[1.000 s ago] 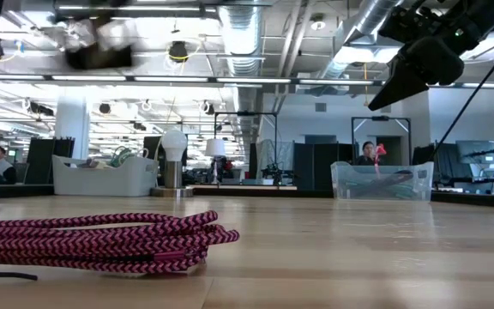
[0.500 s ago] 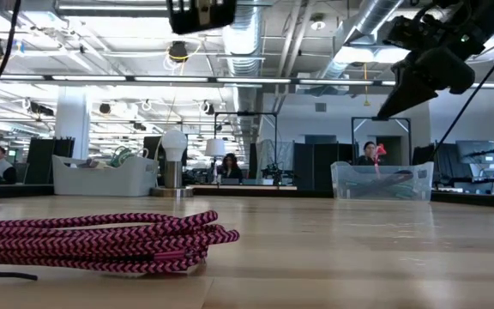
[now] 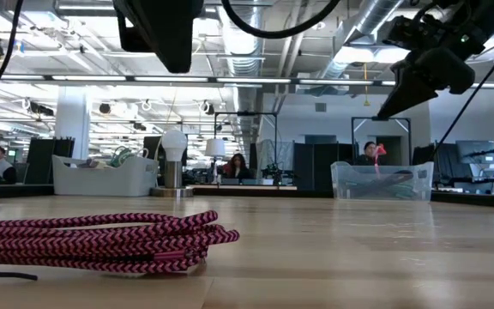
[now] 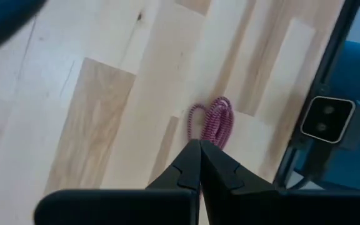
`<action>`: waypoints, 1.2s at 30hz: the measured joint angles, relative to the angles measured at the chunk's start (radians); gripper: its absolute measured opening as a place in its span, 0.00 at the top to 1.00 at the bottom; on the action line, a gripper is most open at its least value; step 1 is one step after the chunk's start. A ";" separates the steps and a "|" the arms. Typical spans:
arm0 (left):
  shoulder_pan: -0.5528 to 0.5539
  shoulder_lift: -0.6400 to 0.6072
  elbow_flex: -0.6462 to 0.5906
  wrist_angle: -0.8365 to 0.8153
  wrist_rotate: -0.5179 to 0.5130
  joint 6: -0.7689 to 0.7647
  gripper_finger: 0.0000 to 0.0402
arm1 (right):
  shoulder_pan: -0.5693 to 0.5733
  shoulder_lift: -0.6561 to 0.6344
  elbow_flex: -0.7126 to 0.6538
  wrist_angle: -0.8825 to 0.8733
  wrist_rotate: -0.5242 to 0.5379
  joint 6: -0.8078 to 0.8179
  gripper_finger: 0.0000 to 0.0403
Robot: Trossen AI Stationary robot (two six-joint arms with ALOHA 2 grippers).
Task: Pick & Place USB Port
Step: Put the pink patterned charger cable into the transparent bin
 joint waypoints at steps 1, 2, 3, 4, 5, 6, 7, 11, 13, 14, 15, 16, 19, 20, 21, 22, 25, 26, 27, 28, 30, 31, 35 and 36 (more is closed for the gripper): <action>-0.001 0.000 -0.004 -0.001 -0.003 -0.001 0.99 | 0.000 0.000 0.000 0.002 0.000 0.000 1.00; -0.001 0.000 -0.006 -0.007 -0.003 -0.003 0.99 | 0.000 0.000 0.000 0.004 0.000 0.000 1.00; -0.001 0.001 -0.007 -0.012 -0.002 -0.004 0.99 | 0.000 0.000 0.000 0.003 0.000 0.000 1.00; -0.001 0.001 -0.007 -0.010 0.008 -0.004 0.99 | 0.000 0.000 0.000 0.004 0.000 0.000 1.00; 0.001 0.001 -0.007 -0.008 0.021 -0.004 0.99 | 0.000 0.000 0.000 0.005 0.000 0.000 1.00; 0.003 0.001 -0.007 -0.008 0.038 -0.012 0.99 | 0.000 0.000 0.000 0.004 0.000 0.000 1.00; 0.005 0.001 -0.007 -0.008 0.058 -0.017 0.99 | 0.000 0.000 0.000 0.004 0.000 0.000 1.00; 0.006 0.001 -0.007 -0.008 0.071 -0.019 0.95 | 0.000 0.000 0.000 0.004 0.000 0.000 1.00; 0.005 0.001 -0.021 0.001 0.071 -0.023 0.91 | 0.000 0.000 0.000 0.004 0.000 0.000 1.00; 0.004 0.000 -0.031 0.003 0.071 -0.026 0.89 | 0.000 0.000 0.000 0.004 0.000 0.000 1.00; 0.003 0.000 -0.047 0.002 0.071 -0.029 0.87 | 0.000 0.000 0.000 0.004 0.000 0.000 1.00; 0.000 0.000 -0.062 0.002 0.071 -0.030 0.85 | 0.000 0.000 0.000 0.006 0.000 0.000 1.00; -0.007 0.000 -0.107 0.011 0.071 -0.044 0.79 | 0.000 0.000 0.000 0.006 0.000 0.000 1.00; -0.009 0.000 -0.120 0.011 0.072 -0.053 0.77 | 0.000 0.000 0.000 0.006 0.000 0.000 1.00; -0.010 0.000 -0.130 0.008 0.072 -0.056 0.75 | 0.000 0.000 0.000 0.006 0.000 0.000 1.00; -0.012 0.001 -0.138 0.013 0.074 -0.056 0.74 | 0.000 0.000 0.000 0.006 0.000 0.000 1.00; -0.014 0.000 -0.157 0.044 0.071 -0.057 0.71 | 0.000 0.000 0.000 0.006 0.000 0.000 1.00; -0.014 0.000 -0.167 0.057 0.071 -0.057 0.70 | 0.000 0.000 0.000 0.006 0.000 0.000 1.00; -0.016 0.001 -0.177 0.075 0.070 -0.060 0.69 | 0.000 0.000 0.000 0.006 0.000 0.000 1.00; -0.017 0.000 -0.191 0.105 0.070 -0.063 0.68 | 0.000 0.000 0.000 0.006 0.000 0.000 1.00; -0.023 0.000 -0.221 0.168 0.071 -0.064 0.66 | 0.000 0.000 0.000 0.006 0.000 0.000 1.00; -0.027 0.000 -0.239 0.197 0.071 -0.067 0.65 | 0.000 0.000 0.000 0.006 0.000 0.000 1.00; -0.038 0.000 -0.281 0.281 0.104 -0.109 0.60 | 0.000 0.000 0.000 0.006 0.000 0.000 1.00; -0.041 0.000 -0.284 0.280 0.123 -0.109 0.59 | 0.000 0.000 0.000 0.006 0.000 0.000 1.00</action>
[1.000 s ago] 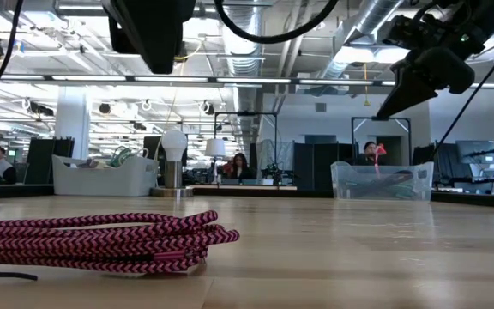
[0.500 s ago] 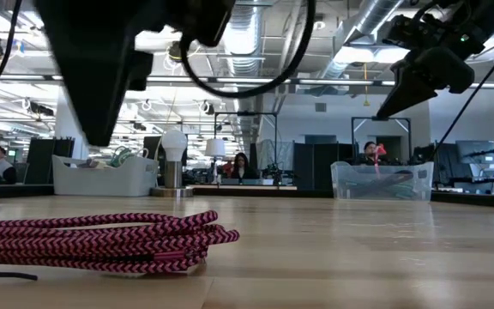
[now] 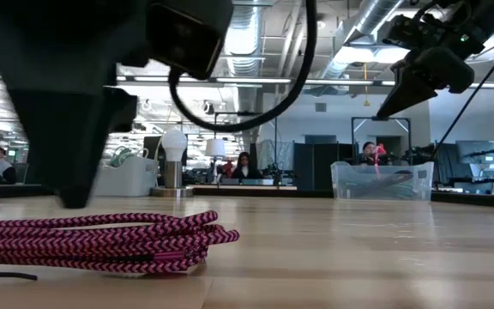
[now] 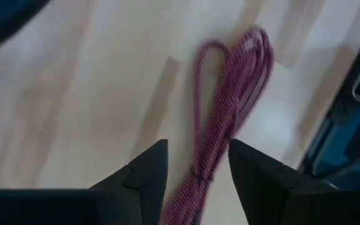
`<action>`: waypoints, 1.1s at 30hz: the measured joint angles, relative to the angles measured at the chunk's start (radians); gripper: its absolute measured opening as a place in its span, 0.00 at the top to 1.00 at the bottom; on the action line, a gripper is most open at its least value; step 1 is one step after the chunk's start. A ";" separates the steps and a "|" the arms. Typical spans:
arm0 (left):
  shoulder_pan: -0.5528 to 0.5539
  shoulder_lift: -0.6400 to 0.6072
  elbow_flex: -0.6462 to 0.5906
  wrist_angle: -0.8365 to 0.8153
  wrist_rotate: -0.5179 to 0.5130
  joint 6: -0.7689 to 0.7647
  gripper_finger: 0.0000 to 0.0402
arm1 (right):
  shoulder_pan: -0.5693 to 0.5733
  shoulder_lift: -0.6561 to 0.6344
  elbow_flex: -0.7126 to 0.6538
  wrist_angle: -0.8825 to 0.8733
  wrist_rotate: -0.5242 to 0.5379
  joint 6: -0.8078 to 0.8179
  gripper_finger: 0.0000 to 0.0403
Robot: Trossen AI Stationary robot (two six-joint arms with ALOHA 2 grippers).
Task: Pick & Place USB Port
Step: Put the pink patterned charger cable into the transparent bin
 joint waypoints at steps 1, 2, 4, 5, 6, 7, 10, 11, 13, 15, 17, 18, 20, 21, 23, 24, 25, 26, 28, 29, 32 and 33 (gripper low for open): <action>-0.002 0.000 -0.001 -0.001 0.016 0.000 0.57 | 0.000 0.000 0.000 0.000 0.000 0.000 1.00; -0.005 0.000 -0.002 0.000 0.027 0.000 0.56 | 0.000 0.000 0.000 0.000 0.000 0.000 1.00; -0.009 0.000 -0.002 0.004 0.038 0.000 0.54 | 0.000 0.000 0.000 0.000 0.000 0.000 1.00; -0.011 0.000 -0.002 0.004 0.039 0.001 0.53 | 0.000 0.000 0.000 0.000 0.000 0.000 1.00; -0.014 0.000 -0.002 0.005 0.037 0.001 0.52 | 0.000 0.000 0.000 0.000 0.000 0.000 1.00; -0.016 0.000 -0.002 0.007 0.032 0.001 0.52 | 0.000 0.000 0.000 0.001 0.000 0.000 1.00; -0.028 0.009 -0.002 0.018 -0.014 0.002 0.51 | 0.000 0.000 0.000 0.001 0.000 0.000 1.00; -0.034 0.016 -0.002 0.017 -0.026 0.002 0.51 | 0.000 0.000 0.000 0.001 0.000 0.000 1.00; -0.040 0.039 -0.002 0.030 -0.030 0.002 0.51 | 0.000 0.000 0.000 0.001 0.000 0.000 1.00; -0.046 0.062 0.002 0.035 -0.026 0.000 0.51 | 0.000 0.000 0.000 0.001 0.000 0.000 1.00; -0.049 0.088 0.003 0.039 -0.026 -0.002 0.51 | 0.000 0.000 0.000 0.001 0.000 0.000 1.00; -0.051 0.095 0.004 0.038 -0.028 -0.003 0.51 | -0.001 0.000 0.000 0.002 0.000 0.000 1.00; -0.052 0.105 0.005 0.034 -0.036 -0.003 0.51 | 0.000 0.000 0.000 0.001 0.000 0.000 1.00; -0.052 0.106 0.006 0.034 -0.042 -0.004 0.51 | -0.001 0.000 0.000 0.002 0.000 0.000 1.00; -0.050 0.107 0.005 0.034 -0.060 -0.004 0.52 | 0.000 0.000 0.000 0.001 0.000 0.000 1.00; -0.050 0.107 0.004 0.034 -0.072 -0.002 0.54 | 0.000 0.000 0.000 0.001 0.000 0.000 1.00; -0.051 0.107 0.004 0.034 -0.086 -0.001 0.56 | 0.000 0.000 0.000 0.001 0.000 0.000 1.00; -0.051 0.107 0.003 0.034 -0.098 -0.001 0.58 | 0.000 0.000 0.000 0.001 0.000 0.000 1.00; -0.051 0.107 0.002 0.033 -0.111 -0.002 0.64 | 0.000 0.000 0.000 0.001 0.000 0.000 1.00; -0.051 0.107 0.002 0.034 -0.114 -0.002 0.68 | 0.000 0.000 0.000 0.001 0.000 0.000 1.00; -0.051 0.107 0.001 0.032 -0.145 -0.011 0.80 | 0.000 0.000 0.000 0.001 0.000 0.000 1.00; -0.052 0.107 0.000 0.032 -0.157 -0.019 0.84 | 0.000 0.000 0.000 0.001 0.000 0.000 1.00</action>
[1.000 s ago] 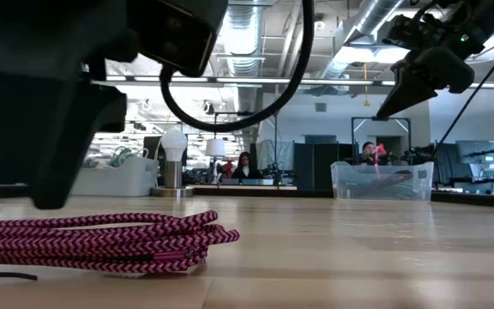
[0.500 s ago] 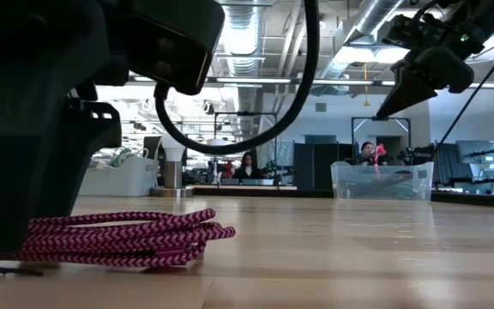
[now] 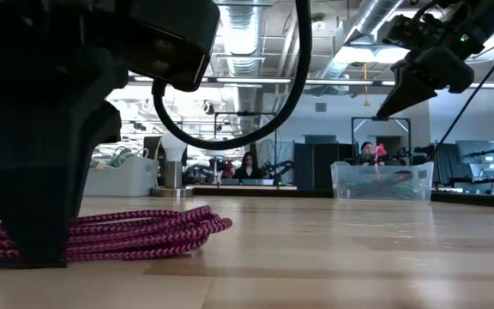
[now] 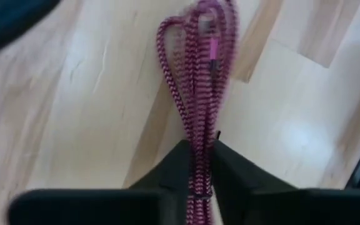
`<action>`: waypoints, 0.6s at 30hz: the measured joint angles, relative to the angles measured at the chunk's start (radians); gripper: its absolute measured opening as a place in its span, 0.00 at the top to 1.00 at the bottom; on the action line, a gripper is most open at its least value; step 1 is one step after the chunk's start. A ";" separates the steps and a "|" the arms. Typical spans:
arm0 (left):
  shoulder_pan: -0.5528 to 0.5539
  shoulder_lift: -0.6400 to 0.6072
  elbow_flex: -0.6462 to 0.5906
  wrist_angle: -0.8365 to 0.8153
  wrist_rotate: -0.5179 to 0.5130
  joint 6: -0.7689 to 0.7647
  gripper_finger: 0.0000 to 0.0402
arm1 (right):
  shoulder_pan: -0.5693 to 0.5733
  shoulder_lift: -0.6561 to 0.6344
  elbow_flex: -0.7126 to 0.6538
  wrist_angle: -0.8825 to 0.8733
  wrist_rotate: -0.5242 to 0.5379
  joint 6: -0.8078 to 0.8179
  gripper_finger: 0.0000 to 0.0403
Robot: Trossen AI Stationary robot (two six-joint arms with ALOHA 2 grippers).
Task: Pick & Place USB Port
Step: Put the pink patterned charger cable into the transparent bin
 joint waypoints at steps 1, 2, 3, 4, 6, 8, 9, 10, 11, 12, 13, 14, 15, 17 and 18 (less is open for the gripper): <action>0.000 0.000 0.000 0.001 -0.009 -0.003 0.89 | 0.000 0.000 0.000 0.000 0.000 0.000 1.00; 0.000 0.000 0.000 0.003 -0.012 -0.004 0.93 | 0.000 0.000 0.000 0.000 0.000 0.000 1.00; 0.000 0.000 0.000 0.006 -0.014 -0.005 0.95 | 0.000 0.000 0.000 0.000 0.000 0.000 1.00; 0.000 0.000 0.000 0.010 -0.017 -0.005 0.95 | 0.000 0.000 0.000 0.000 0.000 0.000 1.00; 0.000 -0.004 0.000 0.014 -0.022 -0.003 0.95 | 0.000 0.000 0.000 0.000 0.000 0.000 1.00; 0.000 -0.017 -0.002 0.022 -0.028 0.003 0.95 | 0.000 0.000 0.000 0.000 0.000 0.000 1.00; 0.001 -0.032 -0.003 0.026 -0.037 0.011 0.95 | 0.000 0.000 0.000 0.000 0.000 0.000 1.00; 0.001 -0.044 -0.005 0.025 -0.053 0.022 0.95 | 0.000 0.000 0.000 0.000 0.000 0.000 1.00; 0.002 -0.054 -0.007 0.020 -0.089 0.029 0.95 | 0.000 0.000 0.000 0.000 0.000 0.000 1.00; 0.009 -0.066 -0.009 0.009 -0.125 0.032 0.96 | 0.000 0.000 0.000 0.000 0.000 0.000 1.00; 0.016 -0.081 -0.010 0.001 -0.157 0.032 0.96 | 0.000 0.000 0.000 0.000 0.000 0.000 1.00; 0.022 -0.102 -0.010 0.001 -0.192 0.032 0.96 | 0.000 0.000 0.000 0.000 0.000 0.000 1.00; 0.029 -0.123 -0.007 -0.003 -0.215 0.033 0.96 | 0.000 0.000 0.000 0.000 0.000 0.000 1.00; 0.042 -0.151 -0.004 -0.020 -0.234 0.050 0.96 | 0.000 0.000 0.000 0.000 0.000 0.000 1.00; 0.048 -0.158 -0.005 -0.028 -0.242 0.074 0.96 | 0.000 0.000 0.000 0.000 0.000 0.000 1.00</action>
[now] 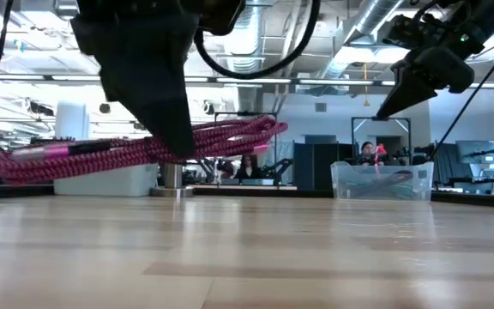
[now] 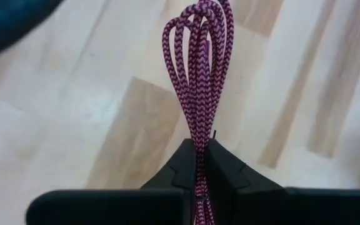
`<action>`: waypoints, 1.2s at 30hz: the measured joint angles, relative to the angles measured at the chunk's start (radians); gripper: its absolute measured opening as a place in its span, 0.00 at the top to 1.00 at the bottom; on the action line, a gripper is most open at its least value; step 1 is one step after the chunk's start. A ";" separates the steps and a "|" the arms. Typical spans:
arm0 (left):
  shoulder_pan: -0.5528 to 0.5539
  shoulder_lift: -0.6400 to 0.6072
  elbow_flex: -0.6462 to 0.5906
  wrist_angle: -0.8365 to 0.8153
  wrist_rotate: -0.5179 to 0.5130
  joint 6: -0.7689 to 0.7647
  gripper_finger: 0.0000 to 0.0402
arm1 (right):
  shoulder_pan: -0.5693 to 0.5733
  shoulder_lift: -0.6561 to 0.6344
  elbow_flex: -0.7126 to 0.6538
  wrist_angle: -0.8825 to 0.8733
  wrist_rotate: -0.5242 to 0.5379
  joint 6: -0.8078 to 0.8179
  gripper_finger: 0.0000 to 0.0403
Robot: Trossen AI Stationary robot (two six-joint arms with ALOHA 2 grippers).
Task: Pick & Place USB Port
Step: Put the pink patterned charger cable into the transparent bin
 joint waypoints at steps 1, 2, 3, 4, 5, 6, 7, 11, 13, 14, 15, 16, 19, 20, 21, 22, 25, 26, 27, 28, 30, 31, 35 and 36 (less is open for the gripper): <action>0.007 -0.006 -0.001 -0.005 -0.012 0.030 0.96 | 0.000 0.000 0.000 0.000 0.000 0.000 1.00; 0.018 -0.016 -0.002 -0.007 -0.030 0.061 0.96 | 0.000 0.000 0.000 -0.001 0.000 0.000 1.00; 0.031 -0.029 -0.002 -0.005 -0.047 0.090 0.96 | 0.000 0.000 0.000 -0.004 0.000 0.000 1.00; 0.046 -0.044 -0.001 -0.002 -0.065 0.119 0.96 | 0.000 0.000 0.000 -0.009 0.000 0.000 1.00; 0.061 -0.055 0.001 0.001 -0.078 0.147 0.96 | 0.000 0.000 0.000 -0.015 0.000 0.000 1.00; 0.077 -0.062 0.001 0.003 -0.090 0.175 0.96 | 0.000 0.000 0.000 -0.024 0.002 -0.001 1.00; 0.092 -0.067 0.001 0.002 -0.103 0.205 0.97 | 0.000 0.000 0.000 -0.038 0.009 -0.002 1.00; 0.152 -0.092 0.000 0.050 -0.173 0.376 0.97 | 0.000 -0.009 0.000 -0.096 0.107 0.006 1.00; 0.191 -0.097 0.003 0.103 -0.178 0.463 0.97 | -0.001 -0.023 0.004 -0.096 0.135 0.008 1.00; 0.209 -0.097 0.002 0.116 -0.178 0.497 0.97 | 0.000 -0.034 0.009 -0.098 0.134 0.004 1.00; 0.228 -0.097 0.001 0.133 -0.178 0.525 0.97 | 0.003 -0.044 0.017 -0.090 0.130 0.003 1.00; 0.244 -0.097 0.001 0.164 -0.178 0.553 0.97 | 0.008 -0.055 0.024 -0.075 0.119 0.002 1.00; 0.275 -0.112 0.001 0.252 -0.177 0.638 0.97 | 0.033 -0.093 0.028 -0.008 0.018 -0.008 1.00; 0.281 -0.115 0.002 0.302 -0.177 0.671 0.97 | 0.041 -0.105 0.030 0.023 -0.036 -0.018 1.00; 0.286 -0.123 0.002 0.332 -0.174 0.708 0.97 | 0.050 -0.118 0.031 0.049 -0.096 -0.029 1.00; 0.292 -0.130 0.002 0.341 -0.173 0.738 0.97 | 0.058 -0.125 0.031 0.072 -0.161 -0.035 1.00; 0.302 -0.161 0.002 0.364 -0.165 0.797 0.97 | 0.077 -0.138 0.031 0.161 -0.299 -0.036 0.99; 0.305 -0.176 0.002 0.361 -0.166 0.811 0.97 | 0.084 -0.138 0.031 0.189 -0.322 -0.037 0.98; 0.308 -0.188 0.002 0.361 -0.167 0.818 0.97 | 0.090 -0.138 0.031 0.222 -0.336 -0.039 0.97; 0.313 -0.201 0.002 0.363 -0.168 0.826 0.97 | 0.097 -0.138 0.031 0.246 -0.340 -0.049 0.95; 0.324 -0.223 0.002 0.364 -0.168 0.840 0.97 | 0.110 -0.133 0.031 0.289 -0.340 -0.080 0.90; 0.331 -0.233 0.002 0.364 -0.169 0.841 0.97 | 0.115 -0.126 0.031 0.314 -0.340 -0.097 0.87; 0.356 -0.254 0.002 0.372 -0.168 0.841 0.97 | 0.120 -0.075 0.031 0.433 -0.340 -0.116 0.74; 0.361 -0.254 0.002 0.375 -0.165 0.841 0.97 | 0.118 -0.055 0.031 0.466 -0.338 -0.121 0.70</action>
